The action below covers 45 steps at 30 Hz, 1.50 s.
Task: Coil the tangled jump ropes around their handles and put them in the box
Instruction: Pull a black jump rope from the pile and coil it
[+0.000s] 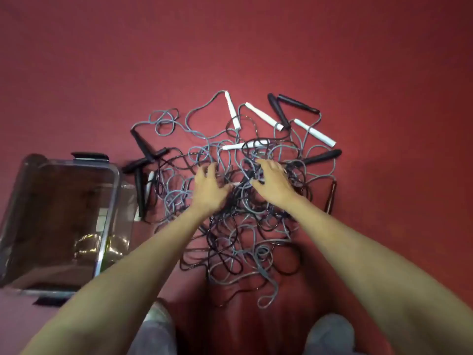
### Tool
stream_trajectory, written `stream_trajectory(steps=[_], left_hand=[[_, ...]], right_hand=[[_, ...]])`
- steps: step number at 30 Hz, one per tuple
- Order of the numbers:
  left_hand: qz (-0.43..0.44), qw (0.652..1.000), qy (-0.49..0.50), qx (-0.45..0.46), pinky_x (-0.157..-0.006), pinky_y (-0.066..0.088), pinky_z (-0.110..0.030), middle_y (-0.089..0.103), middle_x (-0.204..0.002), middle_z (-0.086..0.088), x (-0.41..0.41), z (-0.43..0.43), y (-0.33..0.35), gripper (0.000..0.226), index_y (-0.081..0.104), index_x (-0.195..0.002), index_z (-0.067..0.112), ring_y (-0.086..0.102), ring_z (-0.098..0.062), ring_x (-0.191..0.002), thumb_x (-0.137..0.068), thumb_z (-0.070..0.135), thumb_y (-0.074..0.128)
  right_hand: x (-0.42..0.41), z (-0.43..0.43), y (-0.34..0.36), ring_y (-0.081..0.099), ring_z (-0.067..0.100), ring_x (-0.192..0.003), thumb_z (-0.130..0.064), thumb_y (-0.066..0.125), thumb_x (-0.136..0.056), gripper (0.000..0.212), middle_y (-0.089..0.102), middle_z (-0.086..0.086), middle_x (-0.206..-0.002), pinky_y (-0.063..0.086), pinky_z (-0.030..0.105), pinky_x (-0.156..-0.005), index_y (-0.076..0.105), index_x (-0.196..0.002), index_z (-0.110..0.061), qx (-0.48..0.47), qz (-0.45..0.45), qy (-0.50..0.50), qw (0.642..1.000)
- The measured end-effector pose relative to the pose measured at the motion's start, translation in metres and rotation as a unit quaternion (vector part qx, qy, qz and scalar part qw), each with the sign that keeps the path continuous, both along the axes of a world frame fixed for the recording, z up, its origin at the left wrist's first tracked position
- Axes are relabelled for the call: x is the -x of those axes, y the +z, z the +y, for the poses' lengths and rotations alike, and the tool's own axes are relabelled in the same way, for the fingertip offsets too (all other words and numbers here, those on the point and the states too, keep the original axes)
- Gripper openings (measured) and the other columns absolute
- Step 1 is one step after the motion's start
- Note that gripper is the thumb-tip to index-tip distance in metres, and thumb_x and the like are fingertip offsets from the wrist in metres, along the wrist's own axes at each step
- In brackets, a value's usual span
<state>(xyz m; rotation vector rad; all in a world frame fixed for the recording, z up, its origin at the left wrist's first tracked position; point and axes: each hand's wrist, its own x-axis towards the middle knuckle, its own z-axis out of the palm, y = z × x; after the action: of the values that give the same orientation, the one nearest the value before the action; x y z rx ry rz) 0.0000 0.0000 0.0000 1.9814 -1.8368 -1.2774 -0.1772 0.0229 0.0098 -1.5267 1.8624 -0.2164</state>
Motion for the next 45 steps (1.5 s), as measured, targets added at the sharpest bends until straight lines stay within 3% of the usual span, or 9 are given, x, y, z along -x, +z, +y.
stream_trajectory(steps=[4,9,15,20,27,32,36,41,45], left_hand=[[-0.032,0.999,-0.003,0.023,-0.115,0.024,-0.037,0.026,-0.147,-0.022,-0.017,0.036,-0.009,0.066,0.036,-0.145,0.010,0.027,-0.035,-0.137,-0.087,0.015,0.066],[-0.026,0.991,-0.113,-0.060,-0.093,0.043,-0.030,0.068,-0.114,-0.013,-0.041,0.079,-0.011,0.036,0.062,-0.121,0.010,0.061,-0.029,-0.108,-0.087,0.020,0.068],[0.035,0.999,0.008,-0.024,-0.084,0.048,-0.031,0.069,-0.087,-0.007,-0.042,0.102,0.002,0.014,0.068,-0.099,0.006,0.063,-0.021,-0.081,-0.085,0.006,0.066],[-0.012,0.999,-0.022,0.031,-0.100,0.031,-0.026,0.049,-0.122,-0.018,-0.046,0.123,0.011,0.042,0.056,-0.126,0.005,0.047,-0.030,-0.114,-0.086,0.005,0.064],[-0.021,0.997,-0.069,0.009,-0.096,0.031,-0.023,0.058,-0.122,-0.019,-0.063,0.144,0.018,0.036,0.063,-0.122,0.003,0.051,-0.032,-0.117,-0.086,0.005,0.064],[0.005,0.993,-0.114,-0.015,-0.094,0.041,-0.033,0.065,-0.111,-0.016,-0.061,0.148,0.013,0.024,0.066,-0.107,0.005,0.057,-0.031,-0.102,-0.084,0.011,0.069],[0.029,0.992,-0.111,-0.049,-0.075,0.042,-0.030,0.055,-0.076,-0.005,-0.055,0.149,0.031,0.015,0.052,-0.080,0.014,0.051,-0.027,-0.077,-0.091,0.015,0.062],[0.124,0.990,-0.023,0.065,-0.090,0.050,-0.038,0.073,-0.094,-0.007,-0.055,0.137,0.072,0.009,0.070,-0.096,0.016,0.067,-0.025,-0.091,-0.093,0.018,0.061],[0.163,0.975,-0.016,0.153,-0.080,0.044,-0.027,0.067,-0.093,0.002,-0.049,0.135,0.122,0.016,0.072,-0.104,0.014,0.059,-0.013,-0.085,-0.093,0.019,0.062]], right_hand=[[-0.024,0.042,-0.012,0.022,0.024,-0.140,-0.027,0.053,-0.096,0.054,0.035,0.008,-0.148,0.022,0.036,-0.114,0.035,-0.145,-0.012,-0.009,0.022,0.077,0.997],[-0.040,0.083,-0.020,0.020,0.024,-0.143,-0.038,0.052,-0.096,0.059,0.028,0.007,-0.154,0.017,0.039,-0.117,0.032,-0.149,-0.019,-0.030,0.014,0.081,0.996],[-0.050,0.107,-0.013,0.007,0.022,-0.147,-0.032,0.052,-0.097,0.053,0.022,0.007,-0.157,0.009,0.038,-0.118,0.036,-0.147,-0.019,0.004,0.030,0.037,0.999],[-0.063,0.121,-0.004,0.004,0.026,-0.146,-0.040,0.064,-0.088,0.045,0.018,0.010,-0.157,0.011,0.040,-0.117,0.057,-0.127,-0.019,0.015,0.080,-0.001,0.997],[-0.096,0.130,-0.014,-0.007,0.026,-0.148,-0.035,0.063,-0.090,0.019,0.005,0.006,-0.162,-0.004,0.046,-0.119,0.072,-0.094,-0.019,-0.001,0.066,-0.111,0.992],[-0.087,0.119,0.025,0.014,0.024,-0.145,-0.032,0.069,-0.087,0.019,0.031,0.008,-0.153,0.011,0.034,-0.116,0.074,-0.092,-0.014,0.085,-0.081,-0.219,0.969],[-0.053,0.101,0.077,0.057,0.019,-0.089,-0.019,0.068,-0.088,0.016,0.064,0.008,-0.093,0.043,0.028,-0.081,0.070,-0.085,-0.003,0.128,-0.260,-0.326,0.900],[-0.041,0.109,0.106,0.031,0.031,-0.135,-0.019,0.067,-0.088,0.063,0.038,0.013,-0.145,0.028,0.037,-0.110,0.038,-0.143,-0.011,0.018,0.039,-0.066,0.997],[-0.056,0.129,0.129,0.054,0.015,-0.108,-0.011,0.063,-0.091,0.030,0.064,0.004,-0.115,0.036,0.014,-0.090,0.063,-0.120,-0.011,0.060,-0.089,0.057,0.993]])
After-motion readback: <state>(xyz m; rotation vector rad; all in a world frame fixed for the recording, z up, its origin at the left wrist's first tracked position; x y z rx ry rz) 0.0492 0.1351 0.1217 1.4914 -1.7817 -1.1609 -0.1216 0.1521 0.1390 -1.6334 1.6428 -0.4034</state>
